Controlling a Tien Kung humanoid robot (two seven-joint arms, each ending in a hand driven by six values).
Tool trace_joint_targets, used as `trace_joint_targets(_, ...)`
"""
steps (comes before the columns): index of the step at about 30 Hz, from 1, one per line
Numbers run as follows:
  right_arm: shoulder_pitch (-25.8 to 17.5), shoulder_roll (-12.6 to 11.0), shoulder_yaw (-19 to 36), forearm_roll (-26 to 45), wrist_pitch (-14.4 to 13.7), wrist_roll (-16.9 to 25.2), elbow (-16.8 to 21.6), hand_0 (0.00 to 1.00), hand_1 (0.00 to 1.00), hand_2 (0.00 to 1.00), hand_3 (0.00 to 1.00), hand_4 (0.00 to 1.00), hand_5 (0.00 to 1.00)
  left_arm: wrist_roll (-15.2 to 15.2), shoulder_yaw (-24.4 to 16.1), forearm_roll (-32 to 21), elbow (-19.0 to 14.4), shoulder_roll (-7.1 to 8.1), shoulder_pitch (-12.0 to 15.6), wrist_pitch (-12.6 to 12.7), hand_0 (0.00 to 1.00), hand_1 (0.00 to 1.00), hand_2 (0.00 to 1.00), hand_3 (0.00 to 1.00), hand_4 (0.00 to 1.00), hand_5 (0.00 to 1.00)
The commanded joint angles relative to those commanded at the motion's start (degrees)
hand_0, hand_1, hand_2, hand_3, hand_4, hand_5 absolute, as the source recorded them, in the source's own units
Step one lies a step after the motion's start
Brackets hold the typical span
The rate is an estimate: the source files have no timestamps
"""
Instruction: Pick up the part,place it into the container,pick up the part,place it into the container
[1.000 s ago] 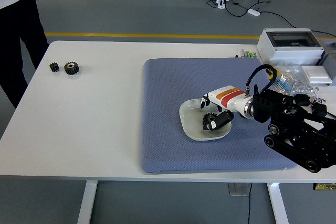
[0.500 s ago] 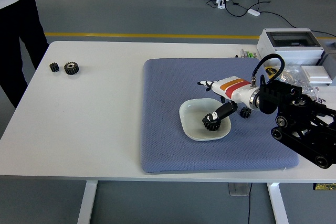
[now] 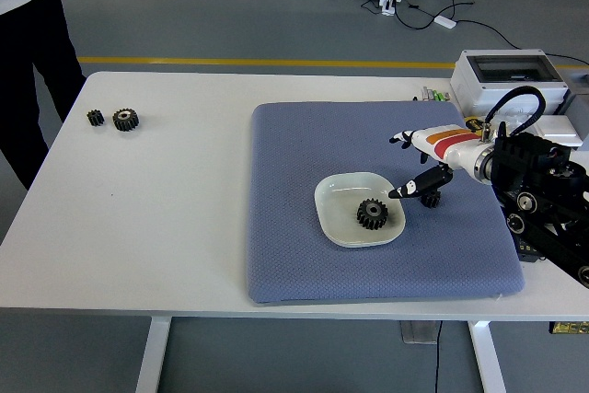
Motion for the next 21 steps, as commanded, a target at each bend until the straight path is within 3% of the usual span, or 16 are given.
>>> trace_joint_targets(4,-0.8,-0.9,-0.7,0.8,-0.8,-0.1,-0.8,0.676,0.681,0.775,0.808,0.998,0.500,0.0,0.1,-0.2,0.0,0.00,0.1,0.0,0.681,0.647,0.711,0.591,0.688,0.660)
trace_joint_targets(5,-1.1,-1.1,-1.0,0.9,-1.1,0.0,-1.0,0.625,0.649,0.732,0.719,0.998,0.429,0.0,0.2,-0.2,0.0,0.00,0.1,0.0,0.681,0.647,0.710,0.591,0.688,0.660)
trace_joint_targets(10,-2.0,-1.7,-1.8,1.3,-2.4,0.9,-2.2,0.625,0.649,0.732,0.719,0.998,0.429,0.0,0.4,-0.3,0.0,0.00,0.1,0.0,0.681,0.647,0.710,0.591,0.688,0.660)
trace_joint_targets(11,-2.2,-1.8,-2.0,1.4,-2.8,1.1,-2.5,0.545,0.599,0.693,0.652,0.998,0.386,0.0,0.4,-0.3,0.0,0.00,0.1,-0.1,0.681,0.647,0.708,0.591,0.688,0.661)
trace_joint_targets(16,-2.6,-1.6,-2.8,2.6,-5.1,2.2,-4.2,0.545,0.599,0.693,0.652,0.998,0.386,0.1,0.6,-0.4,0.0,0.00,0.0,-0.1,0.681,0.647,0.708,0.591,0.688,0.661)
trace_joint_targets(17,-2.7,-1.5,-3.0,2.8,-5.8,2.5,-4.5,0.404,0.555,0.654,0.638,0.995,0.389,0.1,0.6,-0.4,0.0,0.00,0.0,-0.1,0.681,0.647,0.708,0.591,0.688,0.662)
trace_joint_targets(21,-2.9,-1.1,-3.9,3.3,-7.9,3.5,-5.4,0.404,0.555,0.654,0.638,0.995,0.389,0.1,0.8,-0.5,0.0,0.00,0.0,-0.1,0.681,0.647,0.708,0.591,0.688,0.662)
